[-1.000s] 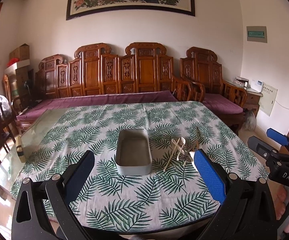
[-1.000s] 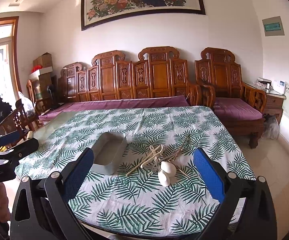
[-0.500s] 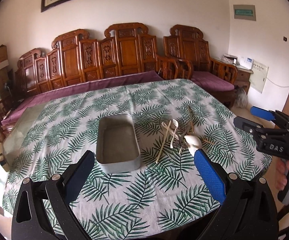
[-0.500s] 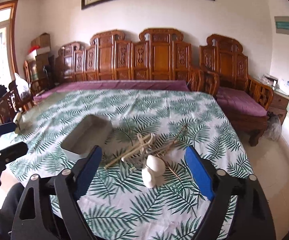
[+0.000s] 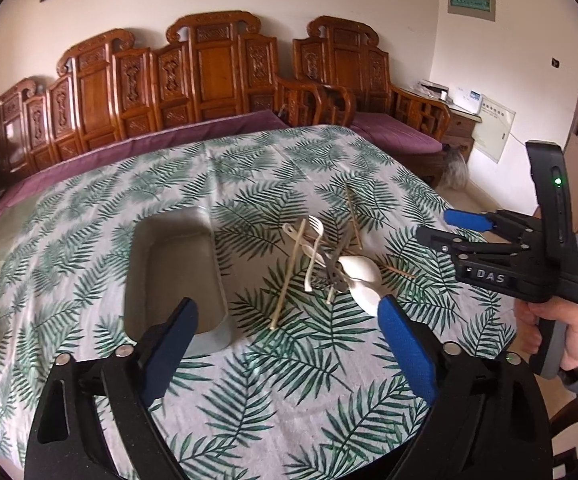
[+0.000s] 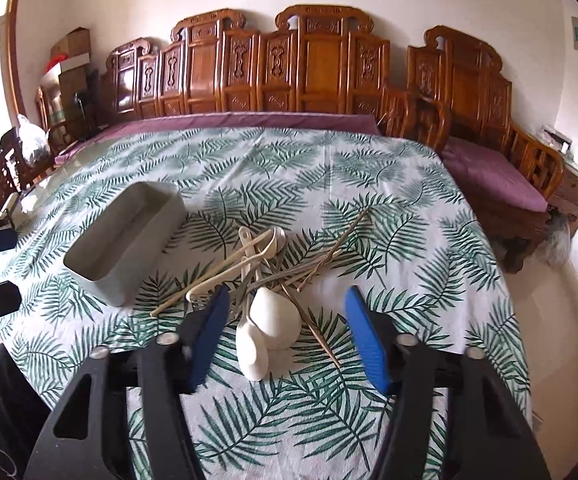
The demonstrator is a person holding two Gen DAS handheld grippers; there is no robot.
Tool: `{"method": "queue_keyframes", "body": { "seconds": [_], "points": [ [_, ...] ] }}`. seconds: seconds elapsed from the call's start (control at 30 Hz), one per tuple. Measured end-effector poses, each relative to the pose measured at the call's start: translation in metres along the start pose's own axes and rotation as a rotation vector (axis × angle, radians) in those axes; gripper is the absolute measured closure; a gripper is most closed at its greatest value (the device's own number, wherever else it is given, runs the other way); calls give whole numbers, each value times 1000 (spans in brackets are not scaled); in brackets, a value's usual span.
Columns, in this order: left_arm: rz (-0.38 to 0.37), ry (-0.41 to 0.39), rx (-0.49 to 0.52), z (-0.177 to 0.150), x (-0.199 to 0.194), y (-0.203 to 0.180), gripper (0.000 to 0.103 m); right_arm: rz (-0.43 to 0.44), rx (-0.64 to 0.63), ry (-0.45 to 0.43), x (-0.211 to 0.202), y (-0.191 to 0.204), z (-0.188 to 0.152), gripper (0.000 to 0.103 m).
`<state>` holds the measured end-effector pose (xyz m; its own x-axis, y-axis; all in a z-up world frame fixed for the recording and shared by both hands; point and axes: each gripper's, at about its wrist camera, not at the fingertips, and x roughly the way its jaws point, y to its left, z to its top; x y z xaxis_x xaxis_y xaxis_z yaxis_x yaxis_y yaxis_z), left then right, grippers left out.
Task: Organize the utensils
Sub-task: 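Lower the left gripper onto a white plastic fork while the right gripper approaches the utensil pile, then close the left gripper on the white fork while the right gripper grasps a wooden chopstick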
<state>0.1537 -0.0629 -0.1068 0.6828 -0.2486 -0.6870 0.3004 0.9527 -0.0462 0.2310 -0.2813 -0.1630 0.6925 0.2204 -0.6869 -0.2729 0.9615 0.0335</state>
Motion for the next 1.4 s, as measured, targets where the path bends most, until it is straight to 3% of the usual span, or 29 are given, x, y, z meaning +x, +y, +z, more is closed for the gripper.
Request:
{"method": "queue_keyframes", "body": {
  "seconds": [0.13,0.5,0.8,0.9,1.0,1.27,1.4],
  "points": [
    [-30,41,14,6,27,-7,30,15,-1,31,18,-9,-3,51],
    [-11,149,121,23,115,-30,53,44,51,65,35,-39,-8,55],
    [-22,262,108,30,183,-23,71,56,73,108,58,-51,-12,58],
    [-47,284,86,32,195,-18,82,57,88,116,60,-54,-13,58],
    [-97,302,60,36,204,-16,85,53,92,120,61,-56,-14,58],
    [-97,338,69,43,225,-20,87,57,93,128,62,-54,-15,58],
    [-59,367,65,38,231,-16,100,56,81,134,64,-49,-17,58]
  ]
}}
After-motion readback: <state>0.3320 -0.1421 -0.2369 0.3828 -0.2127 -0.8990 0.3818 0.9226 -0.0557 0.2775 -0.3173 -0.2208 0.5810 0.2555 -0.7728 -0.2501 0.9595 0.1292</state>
